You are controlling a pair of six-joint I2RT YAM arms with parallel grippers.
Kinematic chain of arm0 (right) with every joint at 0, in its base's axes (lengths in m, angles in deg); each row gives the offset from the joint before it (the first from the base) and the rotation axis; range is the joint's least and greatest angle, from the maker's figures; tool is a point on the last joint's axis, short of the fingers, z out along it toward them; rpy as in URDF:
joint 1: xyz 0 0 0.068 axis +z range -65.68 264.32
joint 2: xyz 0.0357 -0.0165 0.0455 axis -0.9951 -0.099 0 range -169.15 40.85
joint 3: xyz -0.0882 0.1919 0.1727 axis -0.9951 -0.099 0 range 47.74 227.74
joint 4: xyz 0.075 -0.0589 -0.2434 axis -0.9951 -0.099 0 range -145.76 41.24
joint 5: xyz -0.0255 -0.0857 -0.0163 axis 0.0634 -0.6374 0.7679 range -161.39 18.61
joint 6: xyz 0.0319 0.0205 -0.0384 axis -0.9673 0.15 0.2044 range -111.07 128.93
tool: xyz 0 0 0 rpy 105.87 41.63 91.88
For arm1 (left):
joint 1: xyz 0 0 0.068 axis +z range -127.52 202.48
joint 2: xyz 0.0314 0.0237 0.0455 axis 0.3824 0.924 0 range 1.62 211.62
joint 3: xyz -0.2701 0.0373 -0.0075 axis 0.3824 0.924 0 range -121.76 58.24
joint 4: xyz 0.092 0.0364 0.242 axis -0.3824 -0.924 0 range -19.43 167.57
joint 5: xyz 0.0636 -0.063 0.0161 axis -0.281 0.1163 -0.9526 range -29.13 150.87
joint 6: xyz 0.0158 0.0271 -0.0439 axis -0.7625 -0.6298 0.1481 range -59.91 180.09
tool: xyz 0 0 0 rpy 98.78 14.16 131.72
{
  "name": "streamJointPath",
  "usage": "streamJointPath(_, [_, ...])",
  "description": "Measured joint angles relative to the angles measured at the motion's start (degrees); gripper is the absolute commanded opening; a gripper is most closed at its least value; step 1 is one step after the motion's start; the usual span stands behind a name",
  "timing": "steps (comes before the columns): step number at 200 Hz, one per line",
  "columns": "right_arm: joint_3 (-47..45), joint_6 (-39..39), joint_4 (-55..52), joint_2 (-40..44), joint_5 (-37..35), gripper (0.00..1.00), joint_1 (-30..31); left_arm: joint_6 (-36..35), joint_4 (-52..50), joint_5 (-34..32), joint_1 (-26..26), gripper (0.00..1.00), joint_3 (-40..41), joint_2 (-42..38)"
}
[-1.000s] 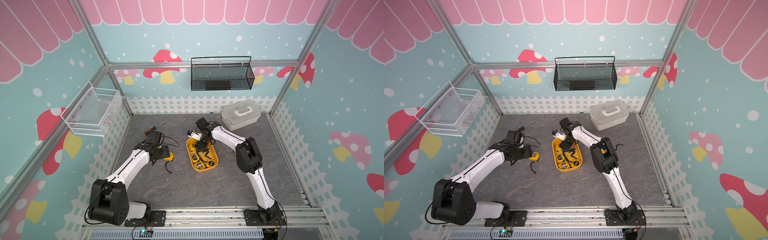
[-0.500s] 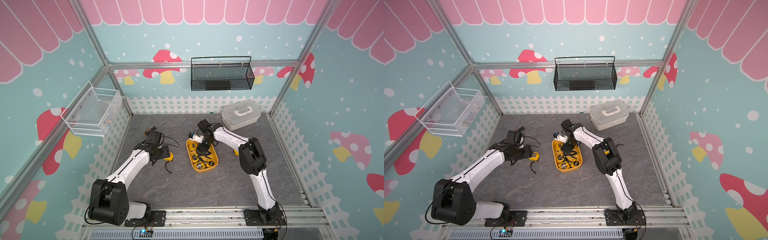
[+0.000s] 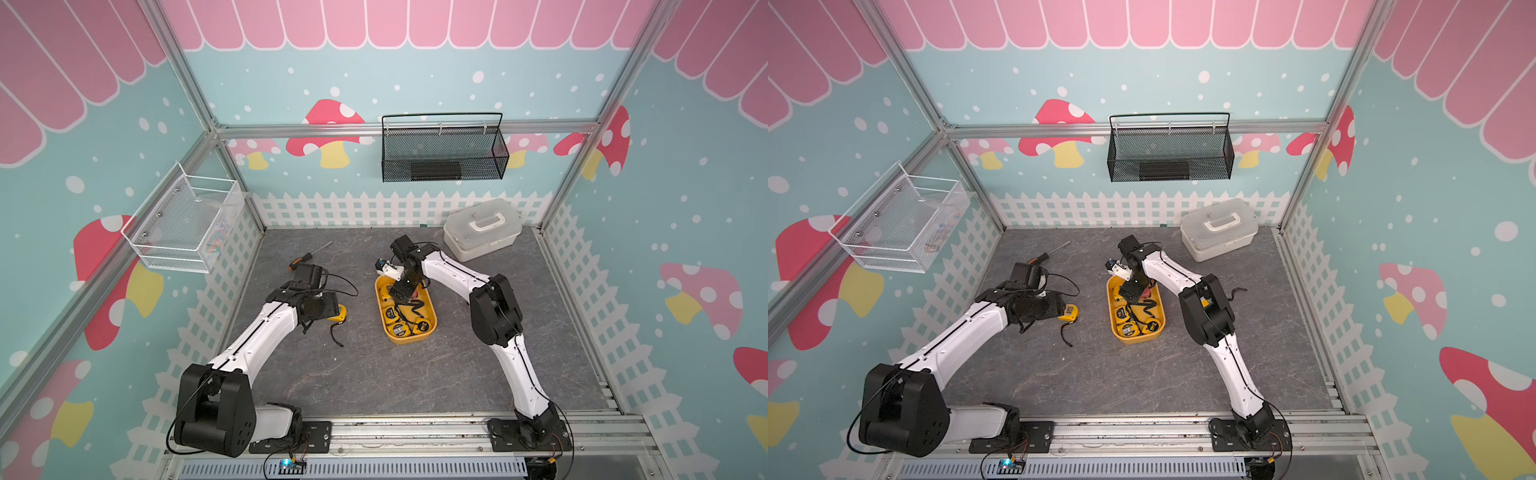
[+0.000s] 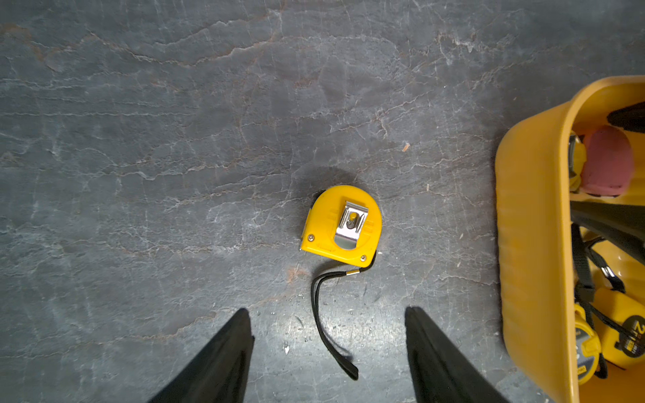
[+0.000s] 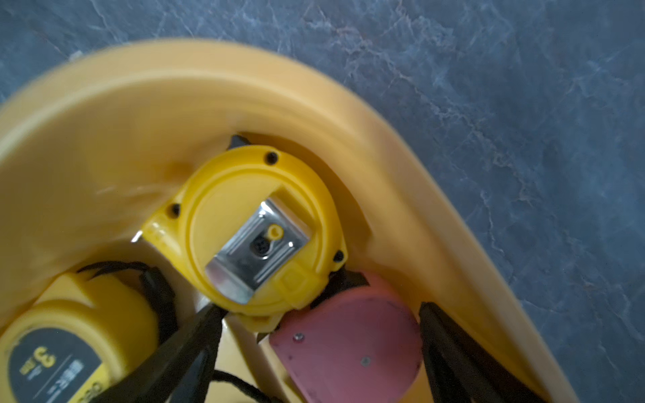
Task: Take the tape measure out of the storage box
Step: Pick up the tape measure from the storage box.
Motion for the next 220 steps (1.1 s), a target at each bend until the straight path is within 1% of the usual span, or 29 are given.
streamJointPath(36, [-1.5,0.2,0.7,0.4,0.6,0.85,-0.1,0.0,0.0,0.0,0.0,0.70,0.0,0.0])
streamJointPath(67, [-5.4,0.6,0.7,2.1,2.4,0.85,-0.1,0.0,0.0,0.2,0.0,0.70,0.0,0.0])
streamJointPath(85, [-6.4,0.7,0.2,2.7,3.5,0.87,-0.1,0.0,0.0,0.5,0.0,0.71,0.0,0.4])
streamJointPath(111, [-6.4,1.4,-0.2,3.1,3.2,0.91,-0.1,0.0,0.0,0.7,0.0,0.70,0.0,0.7])
streamJointPath(163, [-4.8,4.9,-2.8,3.1,2.5,0.92,-0.2,0.0,0.2,0.9,0.0,0.70,0.1,0.6])
streamJointPath(220, [-3.7,8.3,-4.2,3.1,2.4,0.86,-0.9,0.0,0.2,0.9,0.0,0.70,0.9,-0.4])
